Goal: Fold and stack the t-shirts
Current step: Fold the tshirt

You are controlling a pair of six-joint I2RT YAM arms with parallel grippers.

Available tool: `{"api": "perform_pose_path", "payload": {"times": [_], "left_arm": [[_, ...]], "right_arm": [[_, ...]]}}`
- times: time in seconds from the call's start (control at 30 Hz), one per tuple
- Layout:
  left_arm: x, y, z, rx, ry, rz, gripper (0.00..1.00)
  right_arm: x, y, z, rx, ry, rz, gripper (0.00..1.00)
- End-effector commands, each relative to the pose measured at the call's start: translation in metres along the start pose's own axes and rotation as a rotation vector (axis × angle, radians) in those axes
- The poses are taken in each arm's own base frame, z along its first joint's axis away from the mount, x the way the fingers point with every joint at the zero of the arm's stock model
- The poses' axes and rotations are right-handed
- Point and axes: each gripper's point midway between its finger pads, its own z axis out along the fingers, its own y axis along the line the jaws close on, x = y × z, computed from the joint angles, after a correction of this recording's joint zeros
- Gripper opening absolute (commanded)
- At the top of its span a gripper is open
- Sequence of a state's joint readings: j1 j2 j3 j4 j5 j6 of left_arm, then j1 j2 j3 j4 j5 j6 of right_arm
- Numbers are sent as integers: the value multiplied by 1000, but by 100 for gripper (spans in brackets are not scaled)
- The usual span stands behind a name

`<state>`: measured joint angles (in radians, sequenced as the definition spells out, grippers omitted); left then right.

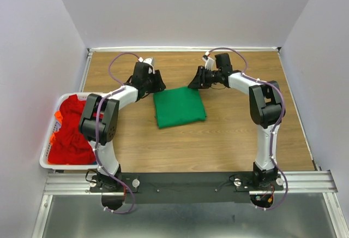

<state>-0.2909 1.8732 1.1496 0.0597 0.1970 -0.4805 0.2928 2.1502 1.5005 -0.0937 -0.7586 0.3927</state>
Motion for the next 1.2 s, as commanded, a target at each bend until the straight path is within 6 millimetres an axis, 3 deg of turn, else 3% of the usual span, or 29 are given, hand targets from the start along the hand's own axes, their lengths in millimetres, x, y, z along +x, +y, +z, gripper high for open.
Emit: {"api": "perform_pose_path", "payload": {"times": [0.0, 0.1, 0.23, 0.3, 0.43, 0.5, 0.57, 0.7, 0.73, 0.8, 0.87, 0.93, 0.97, 1.1, 1.17], "left_arm": [[-43, -29, -37, 102, -167, 19, 58], [-25, -28, -33, 125, -133, 0, 52], [2, -9, -8, 89, -68, -41, 43], [5, 2, 0, 67, -60, -61, 40], [22, 31, 17, 22, -7, -144, 36], [26, 36, 18, 21, 8, -164, 35], [22, 37, 16, 20, -2, -160, 35], [-1, 31, 3, 15, -48, -126, 36], [-6, 28, -1, 19, -56, -109, 41], [-20, 18, -14, 37, -85, -83, 49], [-29, 8, -29, 50, -97, -54, 57], [-20, 1, -40, 51, -82, -40, 62], [-28, -8, -55, 65, -112, -25, 62], [4, -30, -80, 92, -75, -11, 61], [35, -41, -90, 115, -26, -7, 58]], "right_arm": [[-21, 34, -5, -117, -30, -36, 45], [-20, 27, 0, -127, -23, -23, 45], [-7, -2, 17, -122, 13, 50, 45], [-14, -14, 20, -130, -10, 55, 45], [-5, -47, 29, -111, 5, 125, 45], [0, -63, 30, -92, 8, 152, 45], [-1, -66, 29, -89, 4, 158, 45], [-15, -45, 13, -105, -23, 126, 45], [-28, -28, 1, -115, -53, 92, 45], [-31, -13, -11, -122, -66, 77, 45], [-26, 8, -26, -140, -70, 64, 45], [-9, 19, -33, -150, -50, 73, 45], [-10, 39, -45, -181, -58, 43, 45], [32, 83, -50, -310, 38, 21, 45], [58, 93, -47, -355, 104, 31, 45]]}}
